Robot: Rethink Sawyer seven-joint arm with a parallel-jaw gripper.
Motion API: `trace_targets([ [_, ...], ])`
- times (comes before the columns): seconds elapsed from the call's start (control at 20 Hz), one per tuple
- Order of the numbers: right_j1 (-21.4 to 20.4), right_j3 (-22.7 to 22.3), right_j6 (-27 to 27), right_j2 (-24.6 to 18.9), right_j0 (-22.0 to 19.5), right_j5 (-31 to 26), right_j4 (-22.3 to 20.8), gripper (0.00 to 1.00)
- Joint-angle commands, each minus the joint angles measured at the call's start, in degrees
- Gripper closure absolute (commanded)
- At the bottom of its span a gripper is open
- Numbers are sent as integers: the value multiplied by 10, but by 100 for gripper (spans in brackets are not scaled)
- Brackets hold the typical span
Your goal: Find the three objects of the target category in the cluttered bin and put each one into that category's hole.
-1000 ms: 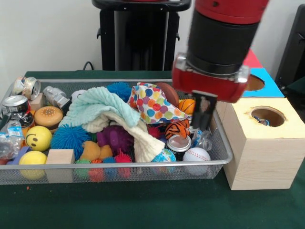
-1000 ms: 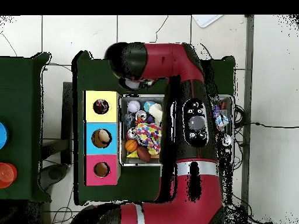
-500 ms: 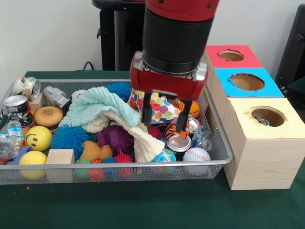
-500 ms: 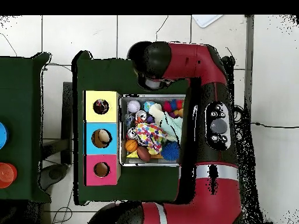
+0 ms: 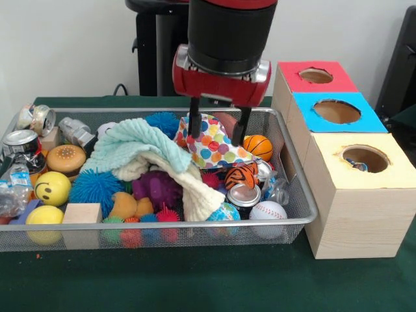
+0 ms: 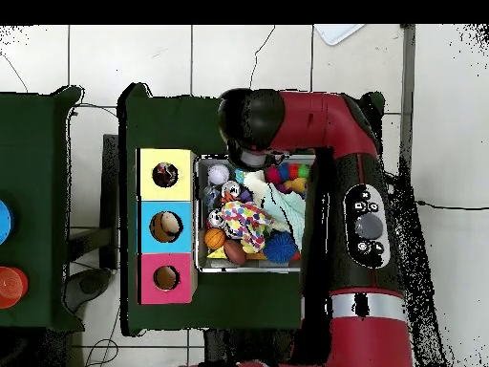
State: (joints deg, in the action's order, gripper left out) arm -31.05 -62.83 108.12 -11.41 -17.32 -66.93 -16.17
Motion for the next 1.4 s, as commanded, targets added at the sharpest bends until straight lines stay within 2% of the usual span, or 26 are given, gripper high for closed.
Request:
trace_targets([
  [0.05, -57, -163, -132, -26, -22, -20, -11, 0],
  [0.2, -96, -211, -130, -26, -27, -13, -7, 0],
  [0.3, -108, -240, -137, -30, -34, 5, -12, 0],
  [0.5, -65, -275, -127, -41, -56, 118, -47, 0],
  [0.7, -28, -288, -109, -39, -60, 190, -77, 0],
  [1.1, -4, -323, -72, -42, -66, 261, -90, 0],
  [1.4, -10, -350, -44, -41, -59, 270, -81, 0],
])
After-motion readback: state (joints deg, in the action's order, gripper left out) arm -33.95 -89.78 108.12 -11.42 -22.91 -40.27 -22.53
